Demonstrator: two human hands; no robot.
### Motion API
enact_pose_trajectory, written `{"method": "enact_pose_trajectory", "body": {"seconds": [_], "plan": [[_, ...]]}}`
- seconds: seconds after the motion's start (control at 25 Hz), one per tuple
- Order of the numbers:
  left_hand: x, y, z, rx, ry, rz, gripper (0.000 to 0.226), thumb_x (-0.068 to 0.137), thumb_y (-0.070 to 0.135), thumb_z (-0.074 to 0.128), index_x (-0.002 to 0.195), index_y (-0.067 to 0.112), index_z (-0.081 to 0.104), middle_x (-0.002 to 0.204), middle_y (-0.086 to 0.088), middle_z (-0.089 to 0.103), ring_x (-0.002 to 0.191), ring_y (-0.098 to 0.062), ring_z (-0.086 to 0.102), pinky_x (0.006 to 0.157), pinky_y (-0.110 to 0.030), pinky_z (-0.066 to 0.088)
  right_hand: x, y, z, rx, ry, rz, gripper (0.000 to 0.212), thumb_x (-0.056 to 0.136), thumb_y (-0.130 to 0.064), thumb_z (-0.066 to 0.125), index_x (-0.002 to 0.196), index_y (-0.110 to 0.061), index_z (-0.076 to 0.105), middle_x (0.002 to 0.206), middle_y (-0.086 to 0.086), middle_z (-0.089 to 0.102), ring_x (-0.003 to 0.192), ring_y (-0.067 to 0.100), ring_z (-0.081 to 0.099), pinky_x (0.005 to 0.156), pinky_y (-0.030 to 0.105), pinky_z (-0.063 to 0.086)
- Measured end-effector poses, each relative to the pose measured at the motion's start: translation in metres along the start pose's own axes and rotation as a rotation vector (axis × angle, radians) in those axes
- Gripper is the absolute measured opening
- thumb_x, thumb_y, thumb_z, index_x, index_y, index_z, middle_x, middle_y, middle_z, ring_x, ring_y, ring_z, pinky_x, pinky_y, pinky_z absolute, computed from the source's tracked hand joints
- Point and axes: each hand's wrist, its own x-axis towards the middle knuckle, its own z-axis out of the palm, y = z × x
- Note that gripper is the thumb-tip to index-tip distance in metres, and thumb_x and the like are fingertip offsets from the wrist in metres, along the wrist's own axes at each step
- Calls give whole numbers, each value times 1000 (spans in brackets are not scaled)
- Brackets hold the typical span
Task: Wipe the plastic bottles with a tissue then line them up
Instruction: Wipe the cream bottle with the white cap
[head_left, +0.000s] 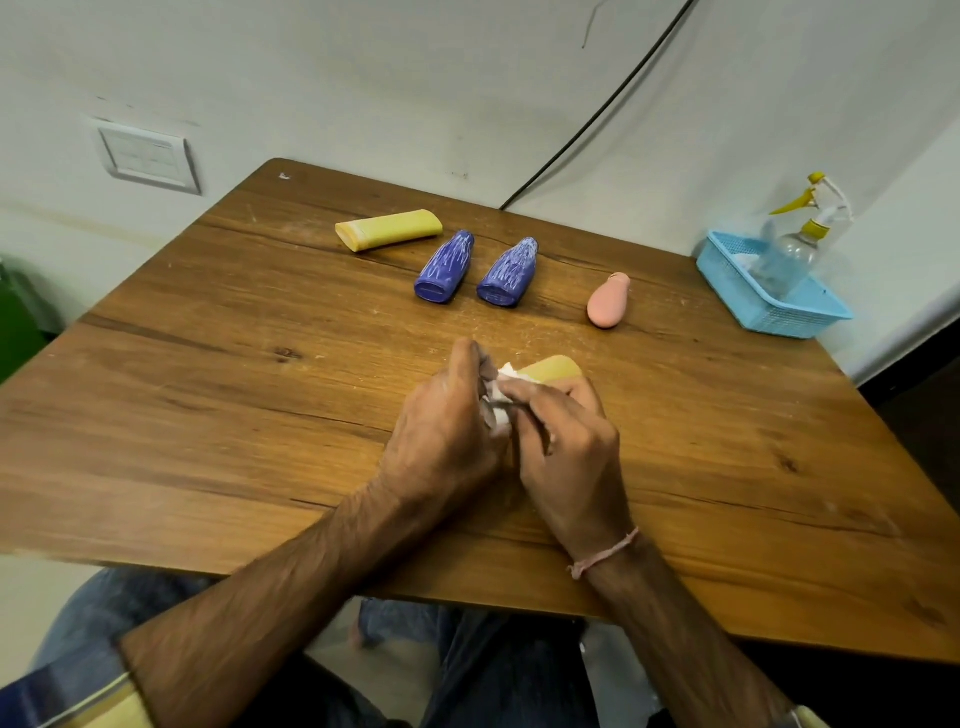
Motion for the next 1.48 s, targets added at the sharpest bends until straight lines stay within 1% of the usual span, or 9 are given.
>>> {"method": "enact_pose_trajectory", "body": {"seconds": [0.16,0.32,0.4,0.52,0.64,0.84,1.2,1.4,1.48], "plan": [[6,-4,-4,-135,-22,-186,26,82,31,76,100,22,60,74,7,68,66,-6,66,59,-18,57,-11,7,-7,-18,63,-48,31,86,8,67,114,-5,73,112,4,73,99,18,64,91,16,47],[10,-11,-3,-173,-23,-250,25,91,50,63,98,26,66,71,3,73,66,-9,70,56,-28,58,-2,21,-18,-52,227,211,27,86,6,68,109,-7,73,107,2,73,98,15,66,88,23,52],[10,-10,-4,-237,-27,-263,26,94,50,59,96,24,67,69,3,75,62,-9,71,52,-26,54,13,33,-23,26,243,412,24,89,0,68,110,-10,73,105,-4,72,95,9,65,85,13,50],[8,-6,-4,-301,-19,-279,27,96,48,58,92,22,68,68,3,75,58,-12,70,46,-21,50,37,41,-23,74,45,578,23,91,-5,66,109,-17,76,102,-9,73,91,2,63,78,-3,40],[6,-5,-5,-285,-7,-271,25,94,47,60,92,23,67,67,3,75,57,-8,69,45,-21,49,42,30,-14,54,-119,535,26,89,-2,65,105,-19,78,101,-8,75,91,1,62,84,10,46],[5,-7,-5,-230,-10,-213,24,87,49,69,88,25,67,64,3,73,56,-11,68,51,-31,55,34,11,-7,-17,-81,301,29,88,3,62,105,-15,76,100,-3,71,99,13,59,86,22,46],[3,-3,-6,-389,-89,-271,21,81,33,79,90,19,67,63,-3,72,50,-10,64,46,-25,49,2,5,-5,-54,25,50,33,83,14,64,104,-9,76,95,5,65,92,21,57,76,31,51],[3,-2,-6,-358,-113,-275,29,74,37,85,91,22,67,64,-5,72,49,-14,66,43,-22,45,8,1,-20,202,-77,388,30,82,6,69,95,-19,79,91,-8,66,89,5,63,75,19,53],[3,0,-6,-359,-109,-282,30,74,37,85,92,21,67,65,-5,73,50,-15,66,41,-21,45,16,16,-29,320,16,581,27,83,2,70,92,-22,79,93,-11,71,90,1,65,80,24,55]]}}
